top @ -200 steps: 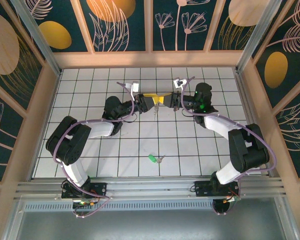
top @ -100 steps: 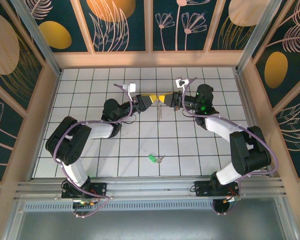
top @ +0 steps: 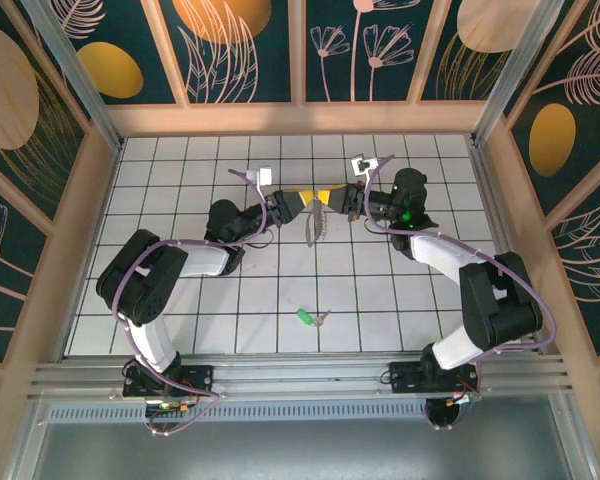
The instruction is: Put the keys on the keyring
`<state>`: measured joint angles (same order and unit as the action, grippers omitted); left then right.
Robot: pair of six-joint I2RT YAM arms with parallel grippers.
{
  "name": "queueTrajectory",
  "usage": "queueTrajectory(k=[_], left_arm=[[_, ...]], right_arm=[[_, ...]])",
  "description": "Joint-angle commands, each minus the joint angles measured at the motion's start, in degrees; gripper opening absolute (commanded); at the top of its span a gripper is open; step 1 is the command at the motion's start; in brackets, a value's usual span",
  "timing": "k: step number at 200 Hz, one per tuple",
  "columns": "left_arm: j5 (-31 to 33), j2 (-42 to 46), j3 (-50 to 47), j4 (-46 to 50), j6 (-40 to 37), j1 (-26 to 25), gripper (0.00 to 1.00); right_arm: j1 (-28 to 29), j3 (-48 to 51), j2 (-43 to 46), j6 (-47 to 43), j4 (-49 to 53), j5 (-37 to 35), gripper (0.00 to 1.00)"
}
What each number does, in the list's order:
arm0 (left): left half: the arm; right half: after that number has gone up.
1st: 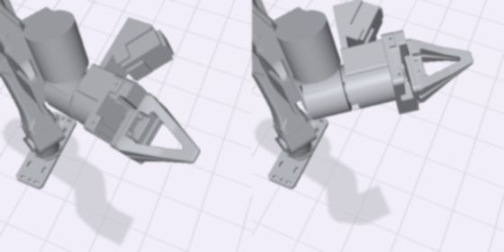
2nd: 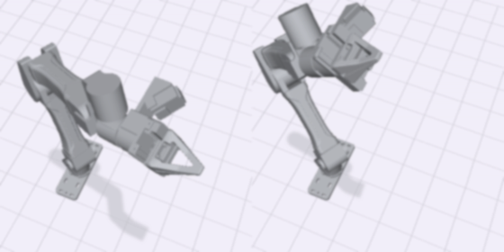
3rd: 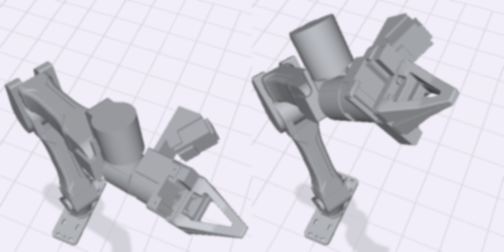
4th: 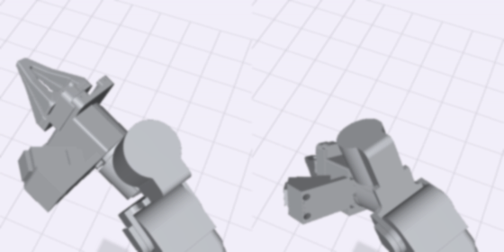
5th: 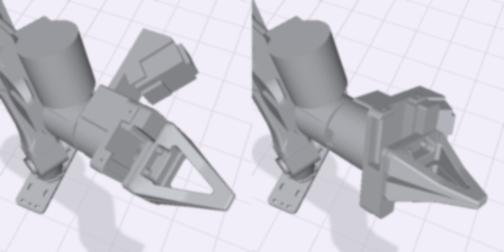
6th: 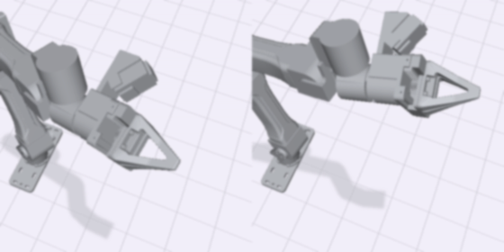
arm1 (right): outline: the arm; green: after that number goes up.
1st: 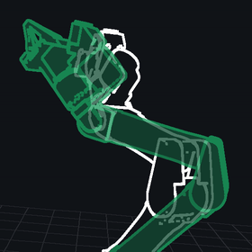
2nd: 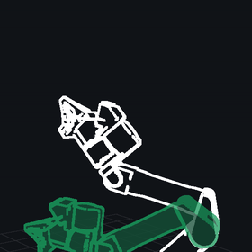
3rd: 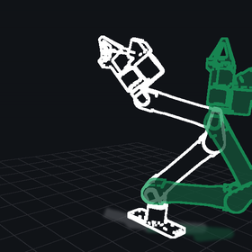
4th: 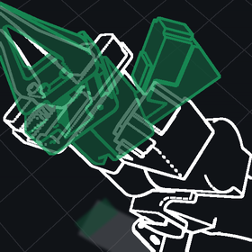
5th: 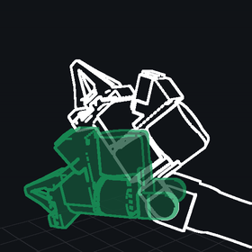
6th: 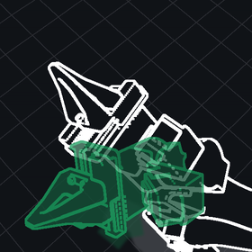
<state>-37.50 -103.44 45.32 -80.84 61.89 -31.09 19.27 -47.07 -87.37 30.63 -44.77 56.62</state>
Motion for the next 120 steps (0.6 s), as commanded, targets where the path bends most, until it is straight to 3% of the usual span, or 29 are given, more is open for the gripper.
queueTrajectory(k=[1, 64, 120], left_arm=[[-1.35, -1.31, 1.26, -3.15, 0.66, -0.48, 0.34], [-1.13, -1.78, 2.39, -3.10, 0.75, -0.81, 0.34], [-1.22, -2.14, 3.26, -3.27, 0.81, -1.24, 0.24]], right_arm=[[-0.08, 0.70, 1.59, 0.66, -3.57, 0.26, 0.00], [-0.25, 0.90, 1.52, 0.39, -3.23, 0.51, 0.00], [-0.36, 0.73, 1.68, 0.31, -2.99, 0.75, 0.00]])
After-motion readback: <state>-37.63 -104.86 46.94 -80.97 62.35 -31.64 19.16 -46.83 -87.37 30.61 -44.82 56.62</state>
